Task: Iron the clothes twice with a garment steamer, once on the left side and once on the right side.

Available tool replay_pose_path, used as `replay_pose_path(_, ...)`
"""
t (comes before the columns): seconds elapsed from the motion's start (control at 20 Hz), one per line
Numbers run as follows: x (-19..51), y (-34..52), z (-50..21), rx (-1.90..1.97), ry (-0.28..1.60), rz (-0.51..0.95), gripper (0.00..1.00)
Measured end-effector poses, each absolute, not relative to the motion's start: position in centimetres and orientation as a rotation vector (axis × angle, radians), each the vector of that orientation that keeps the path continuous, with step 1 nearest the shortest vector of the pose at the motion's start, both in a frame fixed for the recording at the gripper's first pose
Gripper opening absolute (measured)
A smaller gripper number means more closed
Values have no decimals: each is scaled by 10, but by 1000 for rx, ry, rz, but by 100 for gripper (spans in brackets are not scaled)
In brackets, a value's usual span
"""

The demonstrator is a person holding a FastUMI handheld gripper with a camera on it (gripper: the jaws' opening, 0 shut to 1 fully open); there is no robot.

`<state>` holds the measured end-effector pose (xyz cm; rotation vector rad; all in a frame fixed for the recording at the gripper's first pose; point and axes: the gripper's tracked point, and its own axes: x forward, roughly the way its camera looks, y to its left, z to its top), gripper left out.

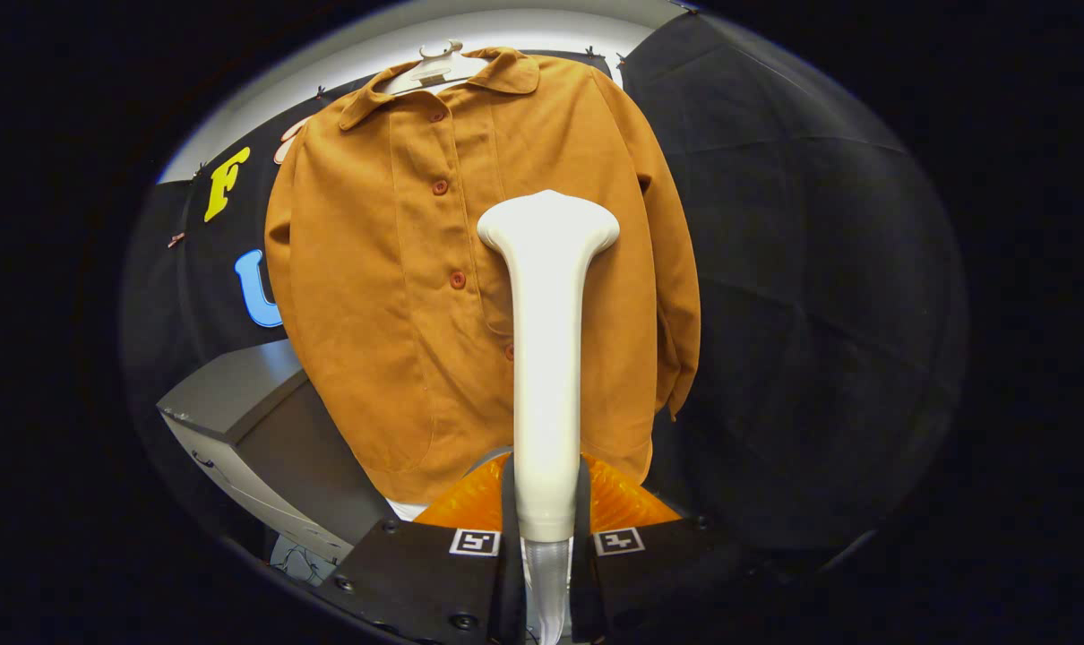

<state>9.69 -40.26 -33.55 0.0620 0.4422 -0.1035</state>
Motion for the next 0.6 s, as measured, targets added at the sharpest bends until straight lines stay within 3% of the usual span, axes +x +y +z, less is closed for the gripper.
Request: replay_pose_path(0.6,40,-392,-358,72,518,-164,23)
